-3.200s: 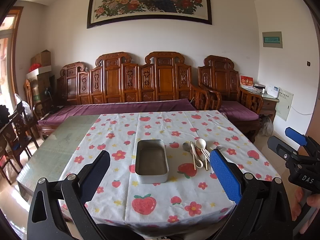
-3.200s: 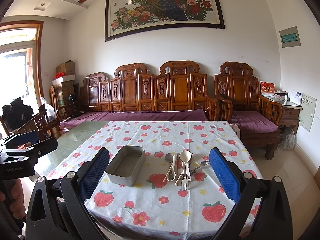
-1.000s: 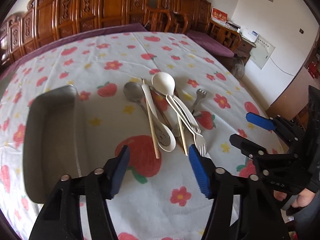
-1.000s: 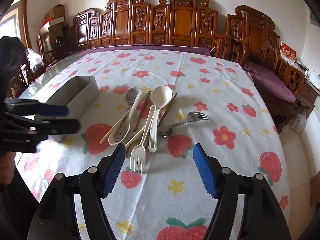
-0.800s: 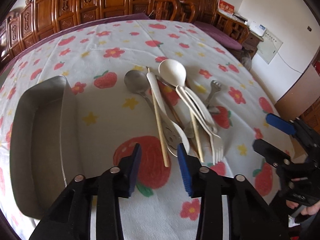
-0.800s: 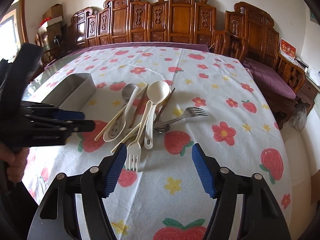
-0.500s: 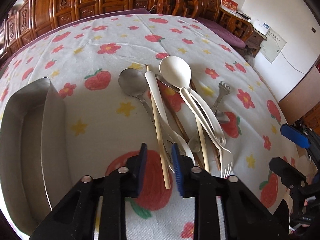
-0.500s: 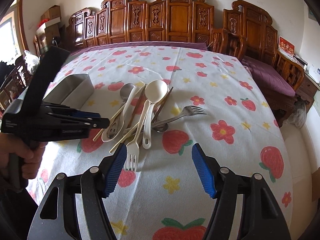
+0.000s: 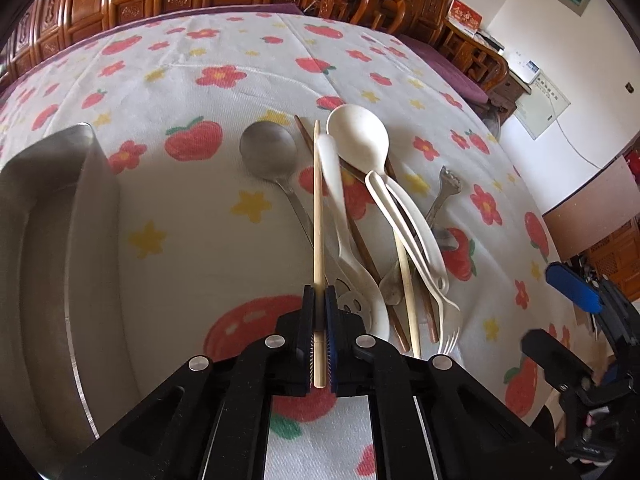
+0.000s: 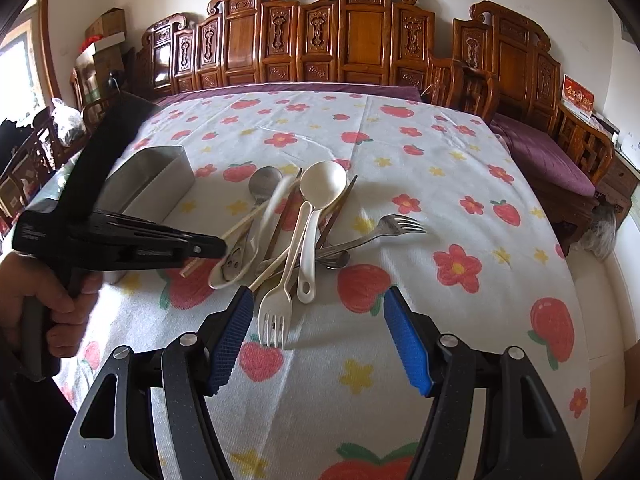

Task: Organize utensils
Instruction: 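Lift the chopstick with the left tool while the right tool grasps a white plastic spoon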

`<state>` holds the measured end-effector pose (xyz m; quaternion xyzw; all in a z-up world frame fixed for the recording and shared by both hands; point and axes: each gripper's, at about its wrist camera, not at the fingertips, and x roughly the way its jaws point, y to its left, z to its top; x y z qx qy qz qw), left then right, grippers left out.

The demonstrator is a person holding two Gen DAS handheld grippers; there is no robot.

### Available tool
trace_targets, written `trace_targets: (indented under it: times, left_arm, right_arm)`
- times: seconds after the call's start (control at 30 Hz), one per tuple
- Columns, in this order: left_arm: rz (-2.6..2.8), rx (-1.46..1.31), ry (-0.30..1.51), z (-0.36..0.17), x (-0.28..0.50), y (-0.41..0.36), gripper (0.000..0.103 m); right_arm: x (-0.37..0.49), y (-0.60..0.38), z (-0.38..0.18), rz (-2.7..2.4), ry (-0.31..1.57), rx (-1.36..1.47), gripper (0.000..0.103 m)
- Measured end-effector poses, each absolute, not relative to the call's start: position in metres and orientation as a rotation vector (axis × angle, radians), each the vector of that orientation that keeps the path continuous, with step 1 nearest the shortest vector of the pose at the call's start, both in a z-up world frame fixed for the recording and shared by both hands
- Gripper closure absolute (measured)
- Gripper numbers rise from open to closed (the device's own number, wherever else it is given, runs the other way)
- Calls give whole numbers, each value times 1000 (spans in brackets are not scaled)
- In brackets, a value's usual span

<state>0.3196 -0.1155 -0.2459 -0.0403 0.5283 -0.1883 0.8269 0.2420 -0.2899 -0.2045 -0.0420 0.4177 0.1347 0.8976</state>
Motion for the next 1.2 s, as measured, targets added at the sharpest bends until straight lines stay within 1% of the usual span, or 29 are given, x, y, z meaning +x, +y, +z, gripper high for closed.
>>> trace_targets:
  times: [0.33,0.4,0.47,0.6,0.67,0.73,0.93,1.0,1.03,1.07,1.2]
  left_arm:
    - [-384,-19,997,-203,284,-99,99]
    - [-387,-31,987,-197,277,-93,99]
    - [-386,-32,973,-191,271,-87,99]
    - [-391,-28,955,-183,263,-79,99]
    - [-396,-32,948,-179,259,-76,99]
    - [-399,-38,944,-177,256,-74,99]
    - [-398,-46,936,-173,247,-68,99]
    - [-393,-44,936,-173,244,-66,99]
    - [-391,-44,936,-172,242,-65,99]
    - [-388,-43,936,-171,240,-64,99]
    - [-373,-35,929,-168,236,-58,99]
  right_arm:
    - [278,-280,-222,277,908,-44,44]
    - [289,-279,-225,278,914,-30,47]
    - [299,-279,-228,273,923,-22,53]
    - [325,-280,-234,267,947,12,61]
    - [335,-281,-238,267,962,34,68]
    - [342,-281,-242,282,984,60,71]
    - [351,-278,-251,328,1041,131,76]
    - [350,-276,-251,332,1047,138,84]
    - [350,-276,-250,336,1047,140,91]
    - [349,-275,-249,329,1045,135,95]
    - [344,-273,-240,336,1032,134,97]
